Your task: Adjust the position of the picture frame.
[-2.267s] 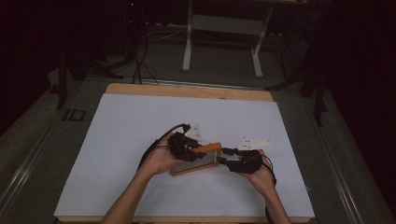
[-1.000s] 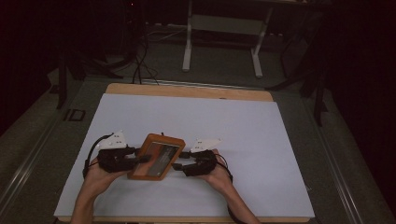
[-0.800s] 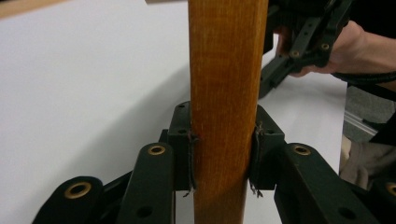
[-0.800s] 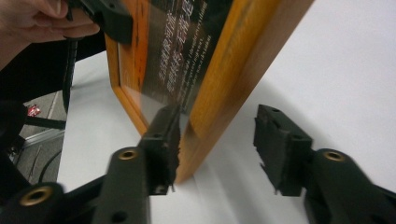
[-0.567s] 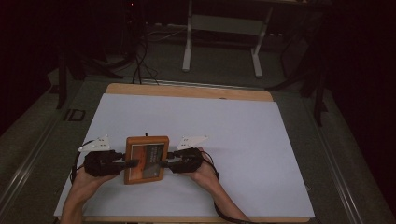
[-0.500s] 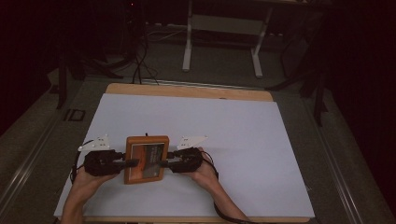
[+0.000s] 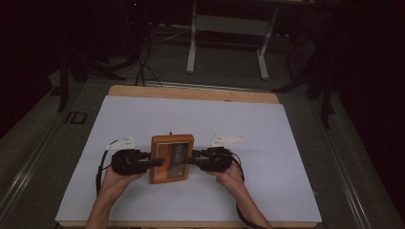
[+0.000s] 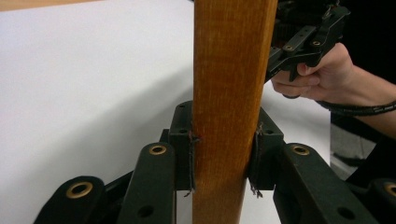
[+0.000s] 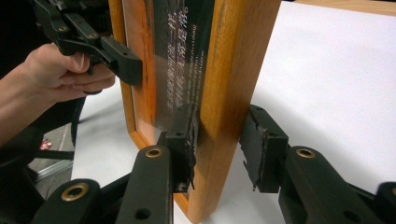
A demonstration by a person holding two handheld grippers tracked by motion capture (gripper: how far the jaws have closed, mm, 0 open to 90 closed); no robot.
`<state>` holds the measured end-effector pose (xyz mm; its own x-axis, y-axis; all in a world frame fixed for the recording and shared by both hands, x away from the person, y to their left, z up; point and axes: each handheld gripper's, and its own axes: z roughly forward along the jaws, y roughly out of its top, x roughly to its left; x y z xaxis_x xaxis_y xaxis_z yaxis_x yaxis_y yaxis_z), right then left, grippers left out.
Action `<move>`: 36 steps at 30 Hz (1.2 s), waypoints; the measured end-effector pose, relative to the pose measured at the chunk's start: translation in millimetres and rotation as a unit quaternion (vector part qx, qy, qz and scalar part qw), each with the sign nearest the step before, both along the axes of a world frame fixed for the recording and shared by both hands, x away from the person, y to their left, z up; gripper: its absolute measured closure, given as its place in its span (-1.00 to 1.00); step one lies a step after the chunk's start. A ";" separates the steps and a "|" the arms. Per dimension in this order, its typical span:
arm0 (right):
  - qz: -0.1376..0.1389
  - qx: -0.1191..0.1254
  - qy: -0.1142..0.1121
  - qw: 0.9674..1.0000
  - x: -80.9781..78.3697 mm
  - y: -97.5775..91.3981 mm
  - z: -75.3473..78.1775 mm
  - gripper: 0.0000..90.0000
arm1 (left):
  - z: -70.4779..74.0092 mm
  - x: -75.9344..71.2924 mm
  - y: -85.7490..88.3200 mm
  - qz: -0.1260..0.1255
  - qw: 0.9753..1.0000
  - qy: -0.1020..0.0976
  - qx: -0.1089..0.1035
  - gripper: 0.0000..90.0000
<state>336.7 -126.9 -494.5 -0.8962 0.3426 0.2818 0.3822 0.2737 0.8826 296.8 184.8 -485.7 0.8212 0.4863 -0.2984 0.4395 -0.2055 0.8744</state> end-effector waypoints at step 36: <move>-0.061 -0.051 -0.012 0.997 -11.4 -71.0 -4.8 0.11 | -24.9 24.6 -75.9 -0.051 0.998 -0.039 0.017 0.37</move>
<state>325.3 -197.9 -499.3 -0.8523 0.4749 0.2192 0.3976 0.3159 0.8615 321.4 108.9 -510.6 0.8872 0.4075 -0.2163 0.3451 -0.2752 0.8973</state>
